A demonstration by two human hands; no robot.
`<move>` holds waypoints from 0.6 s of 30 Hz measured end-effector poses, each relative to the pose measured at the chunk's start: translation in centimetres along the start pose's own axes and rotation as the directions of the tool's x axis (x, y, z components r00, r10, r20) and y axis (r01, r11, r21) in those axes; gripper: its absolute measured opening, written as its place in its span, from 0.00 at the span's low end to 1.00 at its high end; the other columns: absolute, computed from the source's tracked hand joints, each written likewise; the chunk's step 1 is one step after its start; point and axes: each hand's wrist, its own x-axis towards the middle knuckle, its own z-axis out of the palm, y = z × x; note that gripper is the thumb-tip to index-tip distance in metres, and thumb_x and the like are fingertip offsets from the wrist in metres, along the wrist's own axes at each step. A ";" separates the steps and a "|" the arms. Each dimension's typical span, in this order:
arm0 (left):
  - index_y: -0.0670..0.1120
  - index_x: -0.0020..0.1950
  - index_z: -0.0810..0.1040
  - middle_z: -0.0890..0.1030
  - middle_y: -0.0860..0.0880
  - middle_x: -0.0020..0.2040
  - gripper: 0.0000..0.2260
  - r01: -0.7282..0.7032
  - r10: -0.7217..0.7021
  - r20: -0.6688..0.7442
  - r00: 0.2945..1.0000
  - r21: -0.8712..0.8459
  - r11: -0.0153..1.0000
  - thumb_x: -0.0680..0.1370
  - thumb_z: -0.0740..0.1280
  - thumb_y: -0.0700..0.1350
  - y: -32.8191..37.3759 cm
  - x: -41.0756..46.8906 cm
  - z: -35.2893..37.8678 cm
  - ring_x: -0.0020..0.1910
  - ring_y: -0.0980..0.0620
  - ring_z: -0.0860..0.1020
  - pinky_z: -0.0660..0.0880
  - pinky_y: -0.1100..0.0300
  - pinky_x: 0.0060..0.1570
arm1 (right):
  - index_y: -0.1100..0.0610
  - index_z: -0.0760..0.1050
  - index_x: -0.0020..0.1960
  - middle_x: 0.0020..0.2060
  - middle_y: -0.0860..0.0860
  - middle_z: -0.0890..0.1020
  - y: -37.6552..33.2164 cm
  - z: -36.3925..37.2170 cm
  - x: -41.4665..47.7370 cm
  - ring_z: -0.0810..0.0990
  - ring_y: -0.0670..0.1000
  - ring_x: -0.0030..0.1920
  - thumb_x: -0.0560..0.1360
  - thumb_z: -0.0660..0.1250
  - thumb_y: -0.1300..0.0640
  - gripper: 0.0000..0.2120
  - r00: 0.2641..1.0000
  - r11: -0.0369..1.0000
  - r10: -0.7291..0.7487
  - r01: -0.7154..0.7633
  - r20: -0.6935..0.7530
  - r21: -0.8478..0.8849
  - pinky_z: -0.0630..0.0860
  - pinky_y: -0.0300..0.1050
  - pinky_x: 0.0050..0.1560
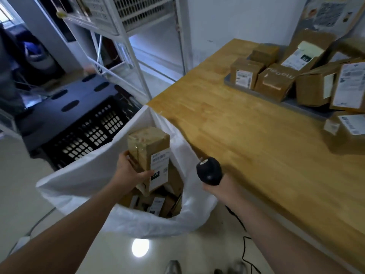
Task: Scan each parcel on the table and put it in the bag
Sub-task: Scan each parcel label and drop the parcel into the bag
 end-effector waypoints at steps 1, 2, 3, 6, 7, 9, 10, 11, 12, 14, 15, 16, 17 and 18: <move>0.47 0.72 0.57 0.70 0.44 0.65 0.44 -0.006 0.004 0.019 1.000 0.082 0.997 0.64 0.81 0.44 -0.9 0.5 -0.4 0.65 0.45 0.72 0.76 0.49 0.58 | 0.54 0.76 0.44 0.39 0.53 0.80 1.2 1.4 0.4 0.81 0.53 0.45 0.70 0.75 0.55 0.09 0.999 0.996 0.029 -0.033 -0.040 -0.088 0.72 0.43 0.39; 0.47 0.72 0.57 0.69 0.44 0.66 0.45 -0.023 0.016 0.045 0.999 0.161 0.987 0.63 0.81 0.46 -1.3 0.9 -0.4 0.65 0.45 0.71 0.75 0.48 0.60 | 0.55 0.77 0.48 0.44 0.54 0.81 2.3 2.3 0.5 0.80 0.56 0.50 0.69 0.75 0.52 0.12 0.995 0.983 0.053 -0.067 -0.082 -0.173 0.74 0.45 0.42; 0.46 0.73 0.56 0.67 0.44 0.67 0.47 -0.046 0.027 0.082 0.996 0.246 0.968 0.63 0.81 0.48 -1.5 1.3 -0.4 0.65 0.45 0.71 0.74 0.48 0.62 | 0.56 0.77 0.52 0.49 0.55 0.80 3.3 3.3 0.6 0.79 0.57 0.55 0.69 0.75 0.50 0.15 0.988 0.969 0.078 -0.106 -0.131 -0.224 0.73 0.45 0.45; 0.46 0.74 0.55 0.66 0.44 0.68 0.48 -0.162 0.047 0.254 0.966 0.452 0.877 0.63 0.81 0.53 -3.2 2.9 -0.3 0.64 0.45 0.71 0.74 0.49 0.61 | 0.58 0.75 0.61 0.55 0.55 0.80 5.9 6.8 0.4 0.74 0.56 0.61 0.71 0.75 0.48 0.24 0.956 0.957 0.141 -0.198 -0.259 -0.213 0.66 0.42 0.46; 0.47 0.75 0.55 0.66 0.44 0.69 0.49 -0.200 0.043 0.311 0.949 0.496 0.845 0.63 0.80 0.54 -3.8 3.4 -0.1 0.64 0.45 0.71 0.74 0.49 0.61 | 0.59 0.73 0.62 0.56 0.56 0.80 6.6 7.9 0.4 0.74 0.57 0.60 0.71 0.75 0.49 0.25 0.944 0.958 0.175 -0.229 -0.281 -0.173 0.64 0.41 0.45; 0.48 0.76 0.54 0.66 0.45 0.69 0.50 -0.302 0.044 0.428 0.903 0.559 0.772 0.63 0.80 0.56 -4.9 4.0 0.7 0.64 0.45 0.71 0.74 0.49 0.61 | 0.60 0.71 0.64 0.56 0.59 0.77 8.1 10.2 0.8 0.75 0.59 0.57 0.69 0.76 0.52 0.28 0.901 0.952 0.272 -0.303 -0.337 -0.039 0.64 0.42 0.44; 0.49 0.76 0.53 0.66 0.45 0.70 0.50 -0.348 0.042 0.475 0.879 0.579 0.738 0.64 0.79 0.57 -5.5 4.2 1.1 0.64 0.45 0.71 0.73 0.49 0.62 | 0.61 0.70 0.65 0.53 0.60 0.78 8.7 11.4 0.9 0.77 0.59 0.52 0.69 0.76 0.55 0.28 0.883 0.943 0.322 -0.330 -0.341 0.038 0.66 0.42 0.42; 0.49 0.77 0.53 0.66 0.45 0.70 0.49 -0.387 0.037 0.515 0.856 0.592 0.707 0.64 0.78 0.58 -6.0 4.5 1.6 0.64 0.45 0.71 0.73 0.49 0.62 | 0.61 0.71 0.63 0.45 0.59 0.79 9.2 12.4 0.9 0.78 0.58 0.44 0.69 0.75 0.59 0.25 0.871 0.930 0.365 -0.351 -0.329 0.104 0.67 0.42 0.38; 0.49 0.77 0.53 0.66 0.45 0.70 0.49 -0.426 0.034 0.552 0.833 0.602 0.675 0.65 0.78 0.58 -6.3 4.7 2.0 0.65 0.45 0.71 0.73 0.49 0.62 | 0.61 0.72 0.58 0.36 0.56 0.76 9.6 13.2 0.8 0.76 0.56 0.36 0.70 0.72 0.64 0.18 0.863 0.922 0.386 -0.361 -0.325 0.137 0.65 0.41 0.33; 0.48 0.76 0.53 0.66 0.45 0.70 0.48 -0.494 0.019 0.606 0.796 0.630 0.599 0.66 0.77 0.59 -6.7 5.5 2.7 0.65 0.44 0.70 0.72 0.50 0.62 | 0.60 0.69 0.42 0.27 0.53 0.67 10.2 13.6 0.1 0.66 0.51 0.27 0.71 0.68 0.69 0.08 0.852 0.928 0.372 -0.344 -0.369 0.141 0.60 0.40 0.29; 0.48 0.76 0.53 0.66 0.44 0.70 0.48 -0.517 0.009 0.620 0.784 0.645 0.563 0.66 0.76 0.61 -6.7 6.0 3.1 0.65 0.44 0.70 0.72 0.49 0.62 | 0.59 0.66 0.36 0.25 0.53 0.65 10.5 13.3 -0.5 0.64 0.50 0.26 0.72 0.66 0.70 0.12 0.848 0.944 0.331 -0.305 -0.414 0.130 0.58 0.40 0.28; 0.47 0.76 0.54 0.66 0.43 0.70 0.48 -0.531 -0.001 0.630 0.777 0.655 0.537 0.66 0.76 0.62 -6.7 6.5 3.4 0.66 0.43 0.70 0.72 0.49 0.62 | 0.58 0.65 0.35 0.25 0.51 0.65 10.5 12.6 -1.4 0.64 0.49 0.26 0.73 0.66 0.71 0.14 0.842 0.959 0.281 -0.260 -0.460 0.109 0.59 0.39 0.27; 0.47 0.76 0.55 0.66 0.43 0.70 0.48 -0.539 -0.012 0.637 0.771 0.663 0.519 0.66 0.75 0.63 -6.7 6.9 3.8 0.66 0.42 0.70 0.72 0.48 0.62 | 0.58 0.66 0.35 0.26 0.49 0.67 10.7 11.9 -2.5 0.65 0.45 0.27 0.74 0.65 0.72 0.14 0.829 0.969 0.245 -0.219 -0.502 0.111 0.62 0.37 0.27; 0.46 0.76 0.55 0.65 0.42 0.70 0.47 -0.549 -0.021 0.644 0.765 0.668 0.502 0.66 0.74 0.64 -6.7 7.2 4.1 0.66 0.42 0.70 0.72 0.47 0.62 | 0.56 0.66 0.36 0.26 0.45 0.69 10.9 11.2 -3.8 0.67 0.43 0.27 0.74 0.64 0.72 0.15 0.811 0.976 0.219 -0.183 -0.543 0.120 0.63 0.33 0.28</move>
